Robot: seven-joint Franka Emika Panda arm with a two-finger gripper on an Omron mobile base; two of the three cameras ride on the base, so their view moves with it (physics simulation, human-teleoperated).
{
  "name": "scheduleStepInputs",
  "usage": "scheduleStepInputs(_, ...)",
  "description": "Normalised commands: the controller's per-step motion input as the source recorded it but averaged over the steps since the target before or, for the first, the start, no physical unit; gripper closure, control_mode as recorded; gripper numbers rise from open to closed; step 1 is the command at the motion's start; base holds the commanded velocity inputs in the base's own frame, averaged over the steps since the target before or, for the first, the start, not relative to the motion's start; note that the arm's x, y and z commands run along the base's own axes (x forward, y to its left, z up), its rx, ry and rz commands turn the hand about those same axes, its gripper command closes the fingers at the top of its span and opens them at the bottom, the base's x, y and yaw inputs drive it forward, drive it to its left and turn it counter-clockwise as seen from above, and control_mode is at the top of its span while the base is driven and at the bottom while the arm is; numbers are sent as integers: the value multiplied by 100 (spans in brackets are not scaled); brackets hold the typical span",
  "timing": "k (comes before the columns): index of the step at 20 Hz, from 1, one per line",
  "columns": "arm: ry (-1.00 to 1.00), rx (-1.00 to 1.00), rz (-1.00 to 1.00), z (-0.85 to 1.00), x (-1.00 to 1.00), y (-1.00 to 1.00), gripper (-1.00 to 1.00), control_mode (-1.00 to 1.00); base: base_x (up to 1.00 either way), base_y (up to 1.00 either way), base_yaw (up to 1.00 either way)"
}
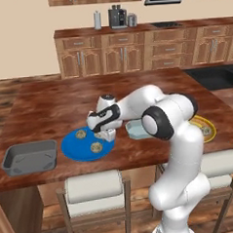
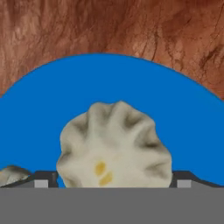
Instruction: Place two dumplings into each of the tupperware containers and then place the containers in the fridge.
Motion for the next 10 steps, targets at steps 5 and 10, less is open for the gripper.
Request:
scheduleStepInputs(5,-9,1,1,99,-20,-23,100,-100,0,0,0)
scheduleStepInputs(10,0,0,0,75,-87,-96,100,-100,0,0,0)
